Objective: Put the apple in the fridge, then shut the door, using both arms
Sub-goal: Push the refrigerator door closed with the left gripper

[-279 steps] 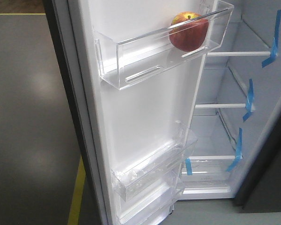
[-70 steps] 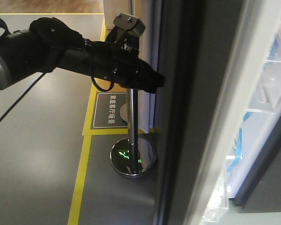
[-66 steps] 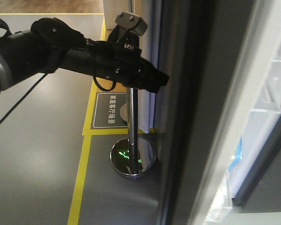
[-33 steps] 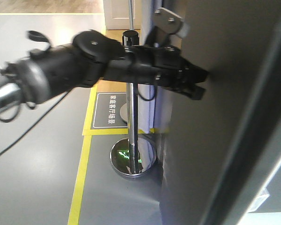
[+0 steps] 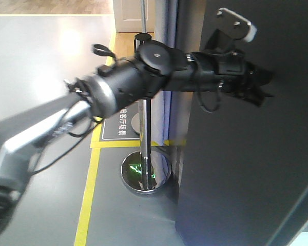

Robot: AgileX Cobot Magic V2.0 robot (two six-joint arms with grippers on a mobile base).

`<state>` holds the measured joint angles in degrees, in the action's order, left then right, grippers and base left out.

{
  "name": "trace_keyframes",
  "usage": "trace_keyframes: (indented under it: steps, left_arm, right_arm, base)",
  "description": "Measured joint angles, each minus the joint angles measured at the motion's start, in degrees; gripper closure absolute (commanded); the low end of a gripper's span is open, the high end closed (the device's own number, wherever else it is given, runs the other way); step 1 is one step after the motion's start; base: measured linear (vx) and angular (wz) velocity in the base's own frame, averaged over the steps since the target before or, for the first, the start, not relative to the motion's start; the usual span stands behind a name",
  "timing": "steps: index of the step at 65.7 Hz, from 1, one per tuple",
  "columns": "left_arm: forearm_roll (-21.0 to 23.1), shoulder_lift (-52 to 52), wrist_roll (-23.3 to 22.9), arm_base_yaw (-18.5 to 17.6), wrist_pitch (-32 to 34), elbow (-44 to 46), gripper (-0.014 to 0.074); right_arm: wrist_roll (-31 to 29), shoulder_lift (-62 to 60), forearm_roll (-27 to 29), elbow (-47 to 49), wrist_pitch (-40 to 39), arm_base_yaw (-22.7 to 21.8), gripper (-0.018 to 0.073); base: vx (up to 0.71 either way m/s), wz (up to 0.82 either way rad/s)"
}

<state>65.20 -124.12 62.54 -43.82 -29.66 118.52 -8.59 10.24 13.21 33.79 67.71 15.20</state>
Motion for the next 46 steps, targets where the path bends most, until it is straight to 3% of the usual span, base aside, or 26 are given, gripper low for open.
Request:
trace_keyframes:
  steps: [15,24,32,46]
  left_arm:
    - [-0.17,-2.11,-0.43,-0.41,2.32,2.48,0.0602]
    - [-3.7,-0.95,-5.49,-0.46,1.88,2.55,0.0602]
    - [-13.04,1.31,-14.5,-0.46,-0.28,2.55,0.0602]
    - [-37.34,8.15,-36.75,-0.46,-10.54,2.53,0.0602]
  right_arm:
    - [0.0,0.0,0.0,0.0,0.0,0.0,0.0045]
    - [0.0,0.0,0.0,0.0,0.0,0.0,0.0045]
    - [0.0,0.0,0.0,0.0,0.0,0.0,0.0045]
    - [0.0,0.0,0.0,0.0,0.0,0.0,0.0045]
  base:
    - [0.0,0.0]
    - [0.0,0.0]
    - [0.0,0.0]
    - [0.0,0.0]
